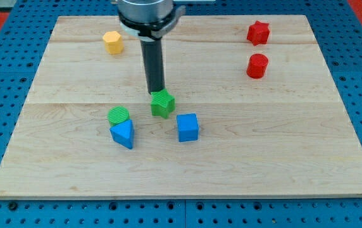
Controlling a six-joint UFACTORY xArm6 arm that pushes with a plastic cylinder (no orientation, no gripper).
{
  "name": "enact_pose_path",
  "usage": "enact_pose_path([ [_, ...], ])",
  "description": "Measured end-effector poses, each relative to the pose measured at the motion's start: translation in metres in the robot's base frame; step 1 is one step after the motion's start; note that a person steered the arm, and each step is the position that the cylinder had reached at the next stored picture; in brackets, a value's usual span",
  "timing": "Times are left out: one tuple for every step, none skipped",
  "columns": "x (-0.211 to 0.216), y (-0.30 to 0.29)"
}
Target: Place the blue cube into the blue triangle
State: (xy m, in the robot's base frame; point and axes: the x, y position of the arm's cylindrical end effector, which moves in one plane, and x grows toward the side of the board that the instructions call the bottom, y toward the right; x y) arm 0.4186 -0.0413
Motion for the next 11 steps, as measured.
enact_pose_path([
  [0.017,0.023],
  [0.046,0.065],
  [0.061,0.143],
  [0.092,0.138],
  [0.096,0.108],
  [0.095,0.071],
  [0.109,0.072],
  [0.123,0.079],
  [0.111,0.039],
  [0.106,0.0],
  [0.133,0.078],
])
